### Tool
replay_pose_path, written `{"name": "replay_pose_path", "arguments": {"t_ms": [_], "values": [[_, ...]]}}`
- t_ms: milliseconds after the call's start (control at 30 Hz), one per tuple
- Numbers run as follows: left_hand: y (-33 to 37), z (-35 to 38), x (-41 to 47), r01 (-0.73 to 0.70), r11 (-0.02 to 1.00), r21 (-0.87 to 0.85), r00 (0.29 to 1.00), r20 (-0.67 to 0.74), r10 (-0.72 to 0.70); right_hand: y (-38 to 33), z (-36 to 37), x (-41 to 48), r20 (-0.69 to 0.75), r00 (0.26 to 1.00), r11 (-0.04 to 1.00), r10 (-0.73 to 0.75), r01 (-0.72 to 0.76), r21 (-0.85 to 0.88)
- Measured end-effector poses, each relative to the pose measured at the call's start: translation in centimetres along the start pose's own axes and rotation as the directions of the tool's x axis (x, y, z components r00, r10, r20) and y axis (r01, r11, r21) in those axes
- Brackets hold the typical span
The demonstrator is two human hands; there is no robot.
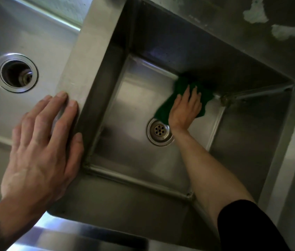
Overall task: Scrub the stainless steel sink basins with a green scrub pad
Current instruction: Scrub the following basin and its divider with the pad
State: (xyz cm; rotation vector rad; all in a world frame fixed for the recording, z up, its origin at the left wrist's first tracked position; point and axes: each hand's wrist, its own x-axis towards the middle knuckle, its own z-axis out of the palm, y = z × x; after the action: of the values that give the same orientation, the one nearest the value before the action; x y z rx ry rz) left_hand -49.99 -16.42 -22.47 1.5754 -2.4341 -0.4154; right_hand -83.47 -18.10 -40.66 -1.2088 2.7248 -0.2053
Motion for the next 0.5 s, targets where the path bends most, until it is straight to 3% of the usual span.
{"name": "replay_pose_path", "arguments": {"t_ms": [67, 100, 167, 233, 300, 400, 467, 500], "values": [[-0.1, 0.0, 0.0, -0.008, 1.000, -0.004, 1.000, -0.006, 0.008, -1.0, 0.4, -0.7, 0.069, 0.964, 0.966, -0.258, 0.258, 0.007], [-0.2, 0.1, 0.0, -0.009, 1.000, 0.001, 1.000, -0.004, 0.009, -0.6, 0.4, -0.7, 0.104, 0.912, 0.918, -0.397, 0.397, 0.023], [-0.4, 0.2, -0.1, -0.009, 1.000, -0.001, 1.000, 0.015, 0.009, 1.8, -0.2, 0.2, 0.153, 0.825, 0.838, -0.544, 0.542, 0.054], [-0.4, 0.2, 0.0, -0.004, 1.000, -0.005, 1.000, 0.006, 0.004, 4.8, -0.9, 0.6, 0.134, 0.878, 0.887, -0.459, 0.460, 0.020], [-0.2, 0.2, -0.1, 0.000, 1.000, -0.003, 1.000, 0.000, 0.000, 7.3, -1.7, 0.3, 0.069, 0.974, 0.976, -0.214, 0.216, -0.022], [0.1, -0.1, 0.0, -0.006, 1.000, 0.004, 1.000, -0.004, 0.006, 6.0, -1.5, -0.6, -0.009, 0.998, 0.998, 0.069, -0.069, -0.001], [0.1, -0.2, 0.0, -0.015, 1.000, 0.005, 1.000, -0.007, 0.015, 2.9, -0.9, -1.1, -0.022, 0.996, 0.996, 0.090, -0.089, 0.015], [0.0, -0.1, 0.0, -0.017, 1.000, 0.004, 1.000, -0.009, 0.017, 1.4, -0.4, -1.5, -0.009, 1.000, 1.000, 0.027, -0.027, 0.006]]}}
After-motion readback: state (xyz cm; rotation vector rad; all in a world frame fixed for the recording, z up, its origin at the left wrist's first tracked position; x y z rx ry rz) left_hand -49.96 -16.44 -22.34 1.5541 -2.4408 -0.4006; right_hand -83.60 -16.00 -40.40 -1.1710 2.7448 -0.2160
